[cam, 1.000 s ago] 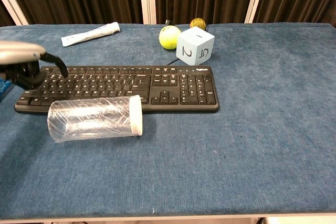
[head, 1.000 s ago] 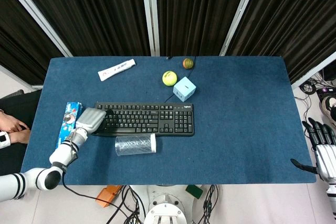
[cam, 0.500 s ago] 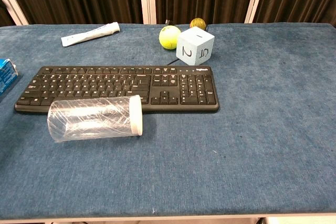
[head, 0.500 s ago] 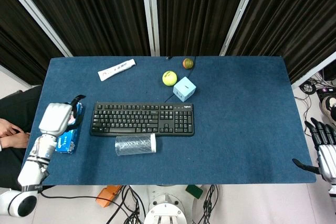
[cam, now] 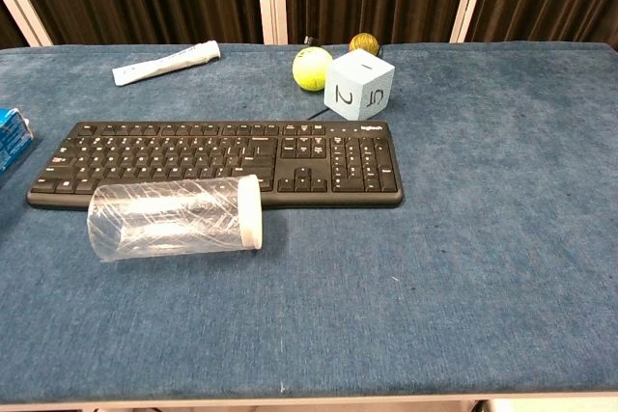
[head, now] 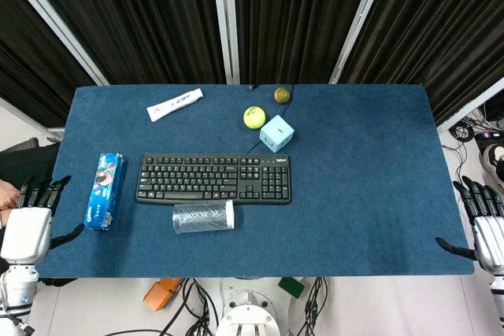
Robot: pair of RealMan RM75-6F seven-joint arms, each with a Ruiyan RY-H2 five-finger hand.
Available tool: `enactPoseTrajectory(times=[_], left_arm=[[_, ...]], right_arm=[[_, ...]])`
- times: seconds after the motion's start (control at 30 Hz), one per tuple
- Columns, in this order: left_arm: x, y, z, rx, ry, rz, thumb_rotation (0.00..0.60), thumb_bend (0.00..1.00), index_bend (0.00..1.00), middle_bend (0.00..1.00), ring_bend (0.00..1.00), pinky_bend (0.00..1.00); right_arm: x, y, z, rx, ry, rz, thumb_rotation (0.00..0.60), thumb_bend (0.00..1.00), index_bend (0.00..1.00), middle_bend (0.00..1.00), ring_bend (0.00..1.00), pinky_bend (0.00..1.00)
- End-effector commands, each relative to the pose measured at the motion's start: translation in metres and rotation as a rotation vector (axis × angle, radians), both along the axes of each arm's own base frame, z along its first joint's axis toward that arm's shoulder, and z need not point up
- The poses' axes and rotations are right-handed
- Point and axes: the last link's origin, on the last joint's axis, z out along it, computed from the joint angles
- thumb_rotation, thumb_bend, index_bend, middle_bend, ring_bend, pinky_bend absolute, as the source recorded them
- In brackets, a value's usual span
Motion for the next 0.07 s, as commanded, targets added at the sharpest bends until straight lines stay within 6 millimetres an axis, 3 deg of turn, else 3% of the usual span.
enactPoseTrajectory(times=[0.03, 0.07], left_arm=[[-0.0031, -0.0087, 0.0002, 0.003, 0.001, 0.008, 0.600, 0.14, 0.12, 0.20, 0.12, 0.04], [-0.0035, -0.0094, 0.0004, 0.003, 0.002, 0.009, 0.600, 0.14, 0.12, 0.20, 0.12, 0.04]], right_arm=[[0.0010, -0.0011, -0.0006, 0.002, 0.002, 0.000, 0.600, 0.08, 0.00, 0.00, 0.00, 0.00], [0.0017, -0.0015, -0.0008, 0.002, 0.003, 0.002, 0.600, 0.08, 0.00, 0.00, 0.00, 0.00]])
